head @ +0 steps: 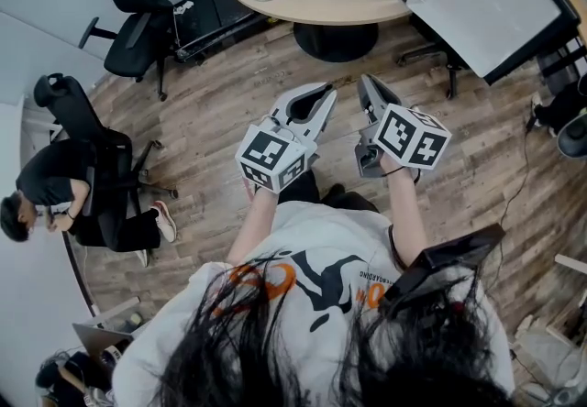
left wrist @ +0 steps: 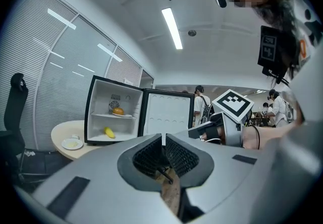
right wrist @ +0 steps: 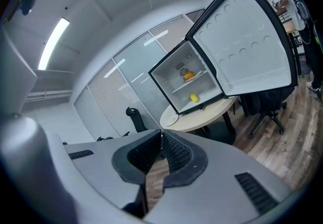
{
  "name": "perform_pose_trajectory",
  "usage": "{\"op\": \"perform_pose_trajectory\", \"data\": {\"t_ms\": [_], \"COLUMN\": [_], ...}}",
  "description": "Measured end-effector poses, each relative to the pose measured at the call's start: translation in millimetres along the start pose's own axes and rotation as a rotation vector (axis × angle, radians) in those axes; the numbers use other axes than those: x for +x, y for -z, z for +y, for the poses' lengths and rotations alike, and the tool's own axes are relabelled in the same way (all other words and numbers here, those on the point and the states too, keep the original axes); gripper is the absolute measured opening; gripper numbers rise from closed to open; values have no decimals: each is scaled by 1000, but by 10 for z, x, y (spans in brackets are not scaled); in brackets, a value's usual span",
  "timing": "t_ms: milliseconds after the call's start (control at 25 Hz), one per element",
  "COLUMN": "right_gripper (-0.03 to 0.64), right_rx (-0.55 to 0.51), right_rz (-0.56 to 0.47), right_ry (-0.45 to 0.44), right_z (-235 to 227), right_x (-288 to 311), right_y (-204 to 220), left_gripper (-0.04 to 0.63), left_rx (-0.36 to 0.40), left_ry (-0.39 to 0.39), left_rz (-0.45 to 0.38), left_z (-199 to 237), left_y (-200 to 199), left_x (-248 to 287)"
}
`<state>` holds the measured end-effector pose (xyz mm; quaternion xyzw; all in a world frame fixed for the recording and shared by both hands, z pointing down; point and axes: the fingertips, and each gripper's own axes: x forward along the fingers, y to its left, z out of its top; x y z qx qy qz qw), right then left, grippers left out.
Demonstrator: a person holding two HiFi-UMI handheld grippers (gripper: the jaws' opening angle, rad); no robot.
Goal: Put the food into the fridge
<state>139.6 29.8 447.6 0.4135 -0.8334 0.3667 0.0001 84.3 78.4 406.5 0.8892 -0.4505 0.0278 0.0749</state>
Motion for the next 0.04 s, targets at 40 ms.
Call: {"op": "perform_pose_trajectory", "data": {"t_ms": [40], "right_gripper": [28], "right_rx": [1], "right_rz": [1], "right_ry": [-1], "right_z": [-4], "right_x": [12], "right_y": [0], "left_gripper": [32], "left_rx": [1], "left_ry": [-1], "left_rz": [0], "left_z": [9], "left_y": [2], "left_x": [3]}}
